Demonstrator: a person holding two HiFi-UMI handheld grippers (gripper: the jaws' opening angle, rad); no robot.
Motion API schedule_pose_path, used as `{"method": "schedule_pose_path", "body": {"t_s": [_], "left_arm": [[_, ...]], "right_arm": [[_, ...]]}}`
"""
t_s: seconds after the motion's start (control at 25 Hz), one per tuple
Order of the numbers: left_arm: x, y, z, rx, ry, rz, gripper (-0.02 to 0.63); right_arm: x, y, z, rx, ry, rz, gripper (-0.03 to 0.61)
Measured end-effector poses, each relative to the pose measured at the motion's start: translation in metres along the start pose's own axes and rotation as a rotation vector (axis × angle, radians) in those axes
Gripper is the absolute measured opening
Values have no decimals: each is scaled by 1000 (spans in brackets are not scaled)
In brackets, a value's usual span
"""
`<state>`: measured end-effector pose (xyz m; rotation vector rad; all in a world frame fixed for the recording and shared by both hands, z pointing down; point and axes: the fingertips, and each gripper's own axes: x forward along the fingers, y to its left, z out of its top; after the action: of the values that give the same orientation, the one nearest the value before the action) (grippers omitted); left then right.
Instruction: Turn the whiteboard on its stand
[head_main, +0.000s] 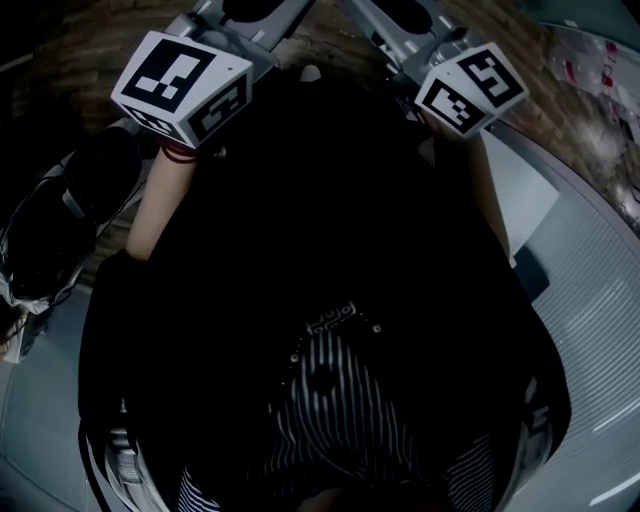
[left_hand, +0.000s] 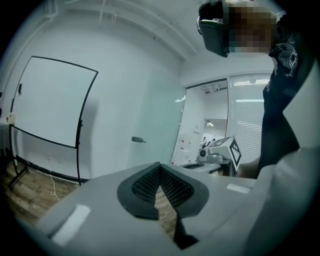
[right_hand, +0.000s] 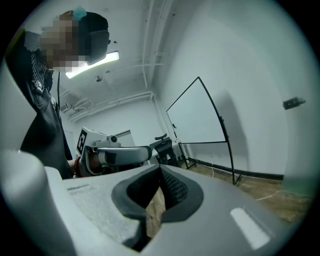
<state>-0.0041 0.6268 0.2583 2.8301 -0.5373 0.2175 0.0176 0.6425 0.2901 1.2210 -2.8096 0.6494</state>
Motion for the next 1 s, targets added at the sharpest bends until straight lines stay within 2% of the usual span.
{"method": "schedule_pose_path", "body": {"t_s": [0.12, 0.2, 0.48, 0.68, 1.0], "left_arm": [[-4, -8, -9, 10, 19, -18, -1], [3, -2, -11, -7, 35, -28, 0], [24, 19, 1, -20, 33, -75, 0], [28, 27, 1, -16, -8, -105, 0], [34, 37, 11, 3, -29, -131, 0]], "right_arm": [[-7, -3, -15, -8, 19, -18, 2], [-9, -17, -18, 27, 27, -35, 2], [5, -50, 1, 87, 15, -85, 3], [10, -59, 7, 24, 7, -118, 2], [19, -61, 12, 18, -3, -118, 3]]}}
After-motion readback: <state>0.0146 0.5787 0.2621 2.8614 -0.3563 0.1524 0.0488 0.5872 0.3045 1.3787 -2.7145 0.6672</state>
